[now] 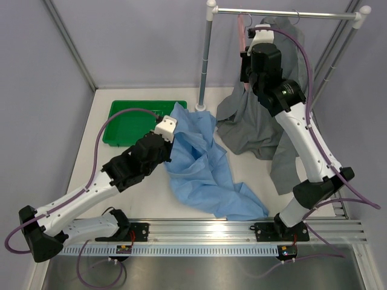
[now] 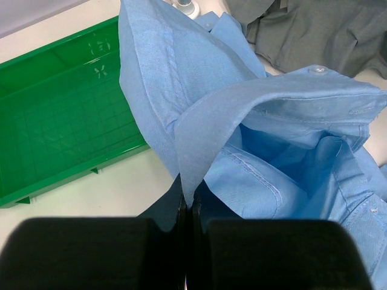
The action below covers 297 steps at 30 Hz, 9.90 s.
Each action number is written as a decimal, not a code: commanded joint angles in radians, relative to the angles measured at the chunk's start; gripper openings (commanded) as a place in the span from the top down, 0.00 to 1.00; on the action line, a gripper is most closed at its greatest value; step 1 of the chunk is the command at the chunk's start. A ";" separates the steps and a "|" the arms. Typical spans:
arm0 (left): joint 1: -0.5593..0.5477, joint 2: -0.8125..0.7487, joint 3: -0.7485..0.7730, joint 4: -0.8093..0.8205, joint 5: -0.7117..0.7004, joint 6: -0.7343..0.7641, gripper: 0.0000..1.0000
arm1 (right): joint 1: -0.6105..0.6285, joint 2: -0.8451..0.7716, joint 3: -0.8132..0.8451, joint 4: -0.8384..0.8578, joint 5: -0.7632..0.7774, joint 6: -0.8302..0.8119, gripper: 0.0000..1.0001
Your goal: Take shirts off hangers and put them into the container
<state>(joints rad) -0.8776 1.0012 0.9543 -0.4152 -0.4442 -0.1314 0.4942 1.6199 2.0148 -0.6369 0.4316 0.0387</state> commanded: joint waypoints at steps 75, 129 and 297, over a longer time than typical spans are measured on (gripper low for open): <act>0.459 0.405 0.654 0.099 -0.238 0.213 1.00 | -0.059 -0.989 -0.946 0.059 -0.384 0.204 0.01; 0.620 0.074 -0.073 -0.215 0.177 -0.326 0.01 | -0.059 -1.049 -1.070 0.105 -0.481 0.194 0.00; 0.549 0.959 0.598 0.009 -0.386 -0.060 0.93 | -0.059 -1.035 -1.105 0.131 -0.561 0.201 0.00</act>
<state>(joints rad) -0.3435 1.9331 1.4883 -0.4652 -0.7864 -0.2165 0.4381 0.5838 0.9127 -0.5430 -0.1181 0.2356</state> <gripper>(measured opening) 0.063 0.993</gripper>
